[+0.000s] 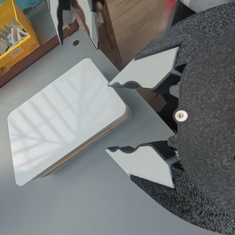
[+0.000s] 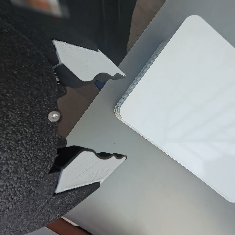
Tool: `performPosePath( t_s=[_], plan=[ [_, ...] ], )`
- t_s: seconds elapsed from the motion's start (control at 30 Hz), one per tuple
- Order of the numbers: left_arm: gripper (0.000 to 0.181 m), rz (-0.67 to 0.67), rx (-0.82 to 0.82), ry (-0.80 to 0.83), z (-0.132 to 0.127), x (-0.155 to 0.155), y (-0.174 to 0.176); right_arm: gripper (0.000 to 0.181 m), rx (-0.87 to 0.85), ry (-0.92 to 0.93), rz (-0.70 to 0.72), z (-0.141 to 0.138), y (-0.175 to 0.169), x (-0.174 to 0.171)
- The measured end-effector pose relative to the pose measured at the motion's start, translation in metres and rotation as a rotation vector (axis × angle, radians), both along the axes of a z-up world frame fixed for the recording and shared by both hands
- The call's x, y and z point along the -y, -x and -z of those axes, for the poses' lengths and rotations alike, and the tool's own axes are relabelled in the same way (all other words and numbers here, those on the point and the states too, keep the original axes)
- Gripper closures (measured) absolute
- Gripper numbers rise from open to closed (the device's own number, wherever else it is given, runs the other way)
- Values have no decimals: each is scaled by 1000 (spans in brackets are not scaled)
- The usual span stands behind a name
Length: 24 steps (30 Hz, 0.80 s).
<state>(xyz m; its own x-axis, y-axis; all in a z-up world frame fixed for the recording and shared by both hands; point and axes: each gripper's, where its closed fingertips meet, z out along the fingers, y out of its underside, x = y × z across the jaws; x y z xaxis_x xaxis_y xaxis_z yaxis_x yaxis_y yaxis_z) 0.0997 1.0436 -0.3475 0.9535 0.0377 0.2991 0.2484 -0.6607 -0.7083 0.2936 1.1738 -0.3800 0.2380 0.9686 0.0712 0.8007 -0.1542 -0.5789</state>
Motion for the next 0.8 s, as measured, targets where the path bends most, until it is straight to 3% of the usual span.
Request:
performPosePath(
  t_s=[0.07, 0.2, 0.37, 0.47, 0.57, 0.67, 0.8],
  plan=[
    [90, -78, 9, -51, -14, 17, 16, 68, -33, -2, 52, -6, 1, 12],
    [103, -230, 11, -119, -36, 71, 58, 92, -97, -6, 91, -23, 18, 50],
    [127, -447, -7, -197, -53, 175, 128, 130, -178, -3, 45, -43, 78, 111],
    [146, -549, -13, -246, -60, 258, 172, 153, -208, 9, 11, -44, 133, 157],
    [152, -636, -43, -276, -66, 357, 224, 180, -249, 11, -4, -44, 204, 216],
    [159, -714, -93, -286, -72, 465, 281, 181, -301, 23, -11, -46, 287, 289],
    [181, -810, -170, -286, -87, 605, 359, 181, -380, 63, -49, -61, 405, 394]
  ],
)
